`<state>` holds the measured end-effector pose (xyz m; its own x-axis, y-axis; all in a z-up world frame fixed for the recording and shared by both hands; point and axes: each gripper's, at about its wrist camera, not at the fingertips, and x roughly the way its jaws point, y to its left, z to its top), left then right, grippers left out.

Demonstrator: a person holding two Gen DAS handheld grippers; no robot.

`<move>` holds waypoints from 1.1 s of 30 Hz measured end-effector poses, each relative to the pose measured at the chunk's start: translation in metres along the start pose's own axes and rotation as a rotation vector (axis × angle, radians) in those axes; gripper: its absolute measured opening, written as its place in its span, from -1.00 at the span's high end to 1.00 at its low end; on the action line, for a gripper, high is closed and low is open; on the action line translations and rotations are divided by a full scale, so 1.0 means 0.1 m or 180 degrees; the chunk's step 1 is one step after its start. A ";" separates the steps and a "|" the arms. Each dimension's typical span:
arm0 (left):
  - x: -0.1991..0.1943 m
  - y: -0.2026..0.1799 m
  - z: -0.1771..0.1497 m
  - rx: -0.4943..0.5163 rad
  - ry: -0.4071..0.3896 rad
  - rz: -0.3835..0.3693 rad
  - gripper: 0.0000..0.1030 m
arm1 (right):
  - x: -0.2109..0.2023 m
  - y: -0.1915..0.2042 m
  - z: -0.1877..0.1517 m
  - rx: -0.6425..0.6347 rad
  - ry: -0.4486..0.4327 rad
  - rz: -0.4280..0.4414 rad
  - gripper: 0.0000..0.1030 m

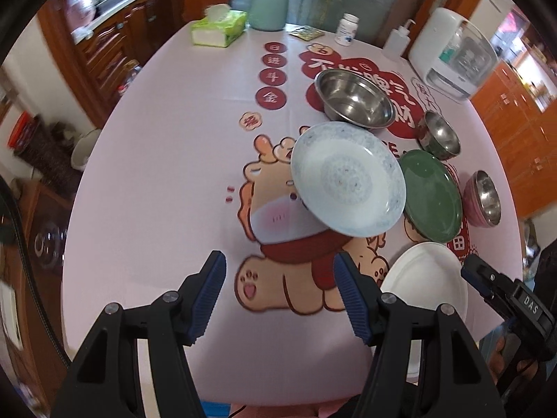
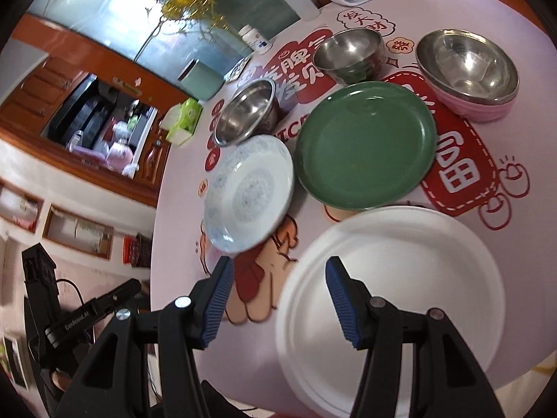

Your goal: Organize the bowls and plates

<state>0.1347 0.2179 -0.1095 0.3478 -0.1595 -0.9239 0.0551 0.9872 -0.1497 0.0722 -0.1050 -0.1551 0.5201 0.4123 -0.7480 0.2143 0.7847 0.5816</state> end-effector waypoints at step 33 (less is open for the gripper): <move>1.15 -0.06 1.20 0.0839 0.0455 -0.0301 -0.22 | 0.91 0.11 0.26 0.0417 -0.0028 -0.0189 -0.07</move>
<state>0.2872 0.1933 -0.1728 0.1954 -0.2307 -0.9532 0.3281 0.9313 -0.1581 0.1432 -0.0711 -0.2087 0.5105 0.3625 -0.7798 0.3507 0.7402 0.5737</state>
